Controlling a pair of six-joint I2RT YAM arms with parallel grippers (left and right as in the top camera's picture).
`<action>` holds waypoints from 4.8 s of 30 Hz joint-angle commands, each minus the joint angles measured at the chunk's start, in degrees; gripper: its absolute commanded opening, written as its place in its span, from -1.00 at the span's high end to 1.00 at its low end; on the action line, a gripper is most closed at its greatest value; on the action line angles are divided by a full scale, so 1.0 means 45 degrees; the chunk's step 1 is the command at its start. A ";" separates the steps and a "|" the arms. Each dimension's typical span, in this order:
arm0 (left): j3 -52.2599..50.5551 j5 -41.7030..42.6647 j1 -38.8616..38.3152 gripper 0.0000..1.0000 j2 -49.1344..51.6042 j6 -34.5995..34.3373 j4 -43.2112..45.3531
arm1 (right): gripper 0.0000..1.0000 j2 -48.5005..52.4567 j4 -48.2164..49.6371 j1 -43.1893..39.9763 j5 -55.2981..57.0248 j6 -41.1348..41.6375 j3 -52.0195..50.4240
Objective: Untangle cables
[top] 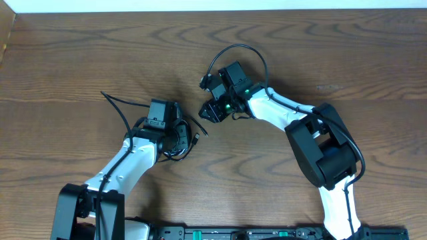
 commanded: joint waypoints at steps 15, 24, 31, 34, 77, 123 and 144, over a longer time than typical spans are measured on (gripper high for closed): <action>-0.0389 0.0379 -0.0029 0.59 0.0282 -0.0063 -0.0053 | 0.15 0.0117 -0.0010 0.0107 0.0087 0.0126 0.0155; -0.0384 -0.0107 -0.0024 0.77 0.0636 -0.0068 0.0136 | 0.15 0.0117 -0.0015 0.0107 0.0087 0.0126 0.0155; -0.0364 -0.0291 -0.0015 0.85 0.0631 -0.0068 0.0277 | 0.15 0.0117 -0.0015 0.0107 0.0092 0.0126 0.0155; -0.0359 -0.0296 -0.0015 0.85 0.0622 -0.0068 0.0277 | 0.14 0.0117 -0.0015 0.0107 0.0092 0.0126 0.0155; -0.0311 -0.0019 -0.0015 0.53 0.0481 -0.0073 0.1209 | 0.13 0.0117 -0.0019 0.0107 0.0092 0.0126 0.0155; -0.0010 -0.3099 0.0010 0.38 0.0568 -0.1880 0.1554 | 0.11 0.0117 -0.0024 0.0107 0.0092 0.0126 0.0155; -0.0102 -0.3376 0.0010 0.41 0.0180 -0.1982 0.1778 | 0.10 0.0117 -0.0117 0.0107 0.0097 0.0121 0.0155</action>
